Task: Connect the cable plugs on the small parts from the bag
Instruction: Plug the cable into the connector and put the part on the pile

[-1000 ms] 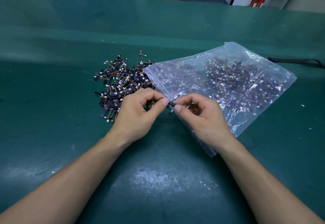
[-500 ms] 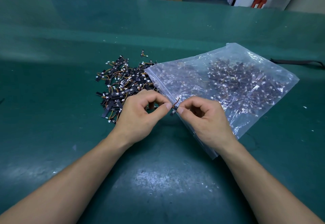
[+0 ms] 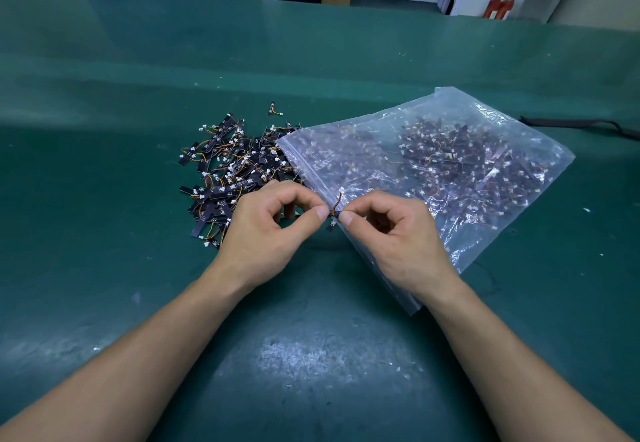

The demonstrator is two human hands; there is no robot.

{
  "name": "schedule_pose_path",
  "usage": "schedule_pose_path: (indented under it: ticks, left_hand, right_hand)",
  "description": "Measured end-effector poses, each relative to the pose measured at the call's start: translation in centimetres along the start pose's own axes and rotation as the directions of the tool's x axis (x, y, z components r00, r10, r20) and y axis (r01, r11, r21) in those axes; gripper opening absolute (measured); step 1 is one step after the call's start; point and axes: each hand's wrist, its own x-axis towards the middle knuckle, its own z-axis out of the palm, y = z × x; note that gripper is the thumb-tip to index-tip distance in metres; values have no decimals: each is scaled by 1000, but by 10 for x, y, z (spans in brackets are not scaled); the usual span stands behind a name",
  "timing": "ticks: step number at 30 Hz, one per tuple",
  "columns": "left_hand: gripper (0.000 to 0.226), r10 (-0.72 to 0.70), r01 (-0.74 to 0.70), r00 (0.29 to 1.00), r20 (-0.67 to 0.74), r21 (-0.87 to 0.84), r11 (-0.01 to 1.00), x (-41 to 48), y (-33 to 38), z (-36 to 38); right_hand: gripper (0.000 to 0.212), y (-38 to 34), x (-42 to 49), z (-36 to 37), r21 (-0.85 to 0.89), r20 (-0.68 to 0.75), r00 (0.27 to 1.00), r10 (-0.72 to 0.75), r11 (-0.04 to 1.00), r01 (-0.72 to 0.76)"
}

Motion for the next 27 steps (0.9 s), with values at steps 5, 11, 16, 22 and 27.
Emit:
schedule_pose_path:
  ticks: [5,11,16,22,27]
  left_hand:
    - [14,6,-5,999,-33,23,1000,0,-1,1]
    - [15,23,-22,1000,-18,20,1000,-1,-1,3]
    - [12,20,-21,1000,13,34,999,0,-2,1]
    - [15,17,-17,1000,-13,10,1000,0,-2,2]
    - [10,-14,14,1000,10,-3,1000,1,-3,0]
  right_hand:
    - [5,1,0,-1,36,6,1000,16,999,-16]
    - [11,2,1,0,16,-15,1000,2,1000,-1]
    - [10,3,1,-1,13,-19,1000,8,1000,-7]
    - [9,2,0,0,47,-34,999,30,998,-28]
    - [12,2,0,1,41,-41,998,39,998,-38]
